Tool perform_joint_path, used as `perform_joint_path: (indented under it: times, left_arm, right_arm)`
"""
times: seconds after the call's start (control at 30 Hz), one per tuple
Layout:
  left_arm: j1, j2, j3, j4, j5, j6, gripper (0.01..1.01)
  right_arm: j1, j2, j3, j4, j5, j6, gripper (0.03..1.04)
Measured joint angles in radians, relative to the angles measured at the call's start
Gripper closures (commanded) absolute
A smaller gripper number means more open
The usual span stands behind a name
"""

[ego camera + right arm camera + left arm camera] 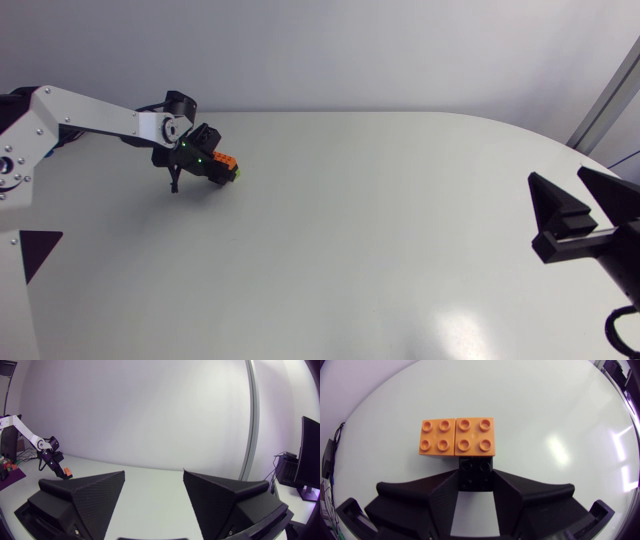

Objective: Disassemble duplo

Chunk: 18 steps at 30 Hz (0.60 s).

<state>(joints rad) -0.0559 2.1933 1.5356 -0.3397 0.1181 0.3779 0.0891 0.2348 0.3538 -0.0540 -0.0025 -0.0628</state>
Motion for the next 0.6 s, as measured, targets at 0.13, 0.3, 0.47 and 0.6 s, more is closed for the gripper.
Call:
perform_joint_path:
  times: [0.13, 0.3, 0.47, 0.6]
  left_arm:
    - [-0.032, -0.085, -0.124, 0.015, 0.026, 0.056, 0.71]
    - [-0.089, -0.22, -0.285, 0.041, 0.073, 0.138, 0.708]
    - [-0.15, -0.356, -0.42, 0.068, 0.129, 0.235, 0.707]
    - [-0.19, -0.429, -0.514, 0.086, 0.172, 0.317, 0.703]
  right_arm:
    - [0.017, 0.098, 0.058, 0.0, 0.001, 0.008, 0.14]
    - [0.035, 0.275, 0.151, 0.0, -0.026, 0.043, 0.14]
    - [0.037, 0.479, 0.257, -0.029, -0.087, 0.083, 0.14]
    - [0.03, 0.648, 0.338, -0.069, -0.182, 0.108, 0.14]
